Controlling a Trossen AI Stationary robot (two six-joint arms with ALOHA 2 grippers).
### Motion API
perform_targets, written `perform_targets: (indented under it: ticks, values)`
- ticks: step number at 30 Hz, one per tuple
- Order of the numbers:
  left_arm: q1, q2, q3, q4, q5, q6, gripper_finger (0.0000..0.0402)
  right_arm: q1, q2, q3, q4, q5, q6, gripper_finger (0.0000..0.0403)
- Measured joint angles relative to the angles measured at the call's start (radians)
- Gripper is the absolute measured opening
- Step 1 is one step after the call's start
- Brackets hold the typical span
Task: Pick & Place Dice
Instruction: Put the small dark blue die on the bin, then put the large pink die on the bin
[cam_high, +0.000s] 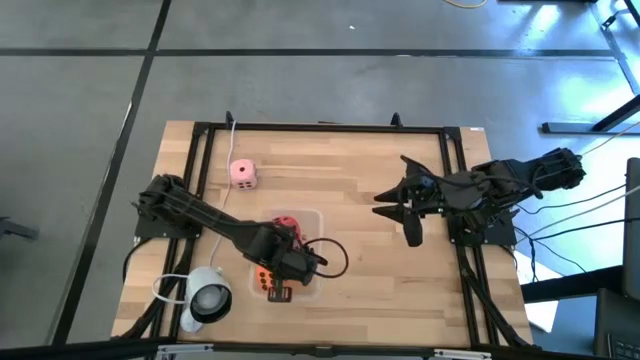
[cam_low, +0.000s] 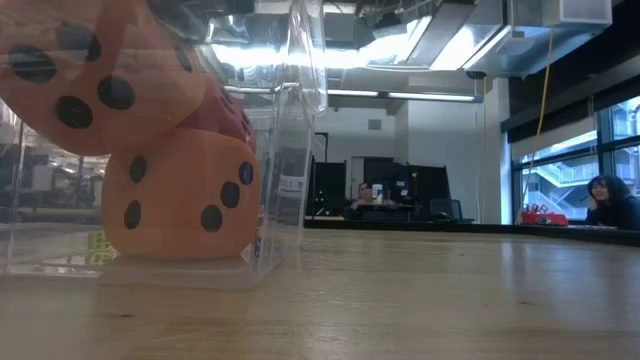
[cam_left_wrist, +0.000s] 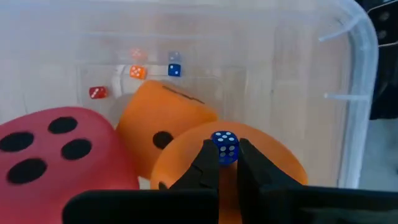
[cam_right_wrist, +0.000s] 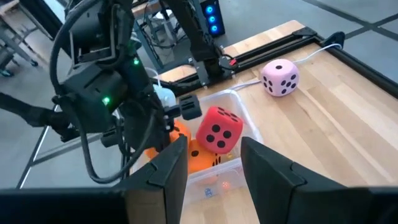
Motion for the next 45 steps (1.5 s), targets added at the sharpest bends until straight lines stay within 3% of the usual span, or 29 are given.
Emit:
perform_targets:
  ticks: [27,45]
  values:
    - [0.014,-0.011,0.0,0.053,-0.029,0.085,0.0006,-0.011,0.004,0.0,0.064,-0.012,0.009,0.0148]
    - [0.041,-0.011,0.0,0.051,-0.004,0.053,0.0135,-0.011,0.004,0.0,0.075,-0.011,-0.02,0.0149]
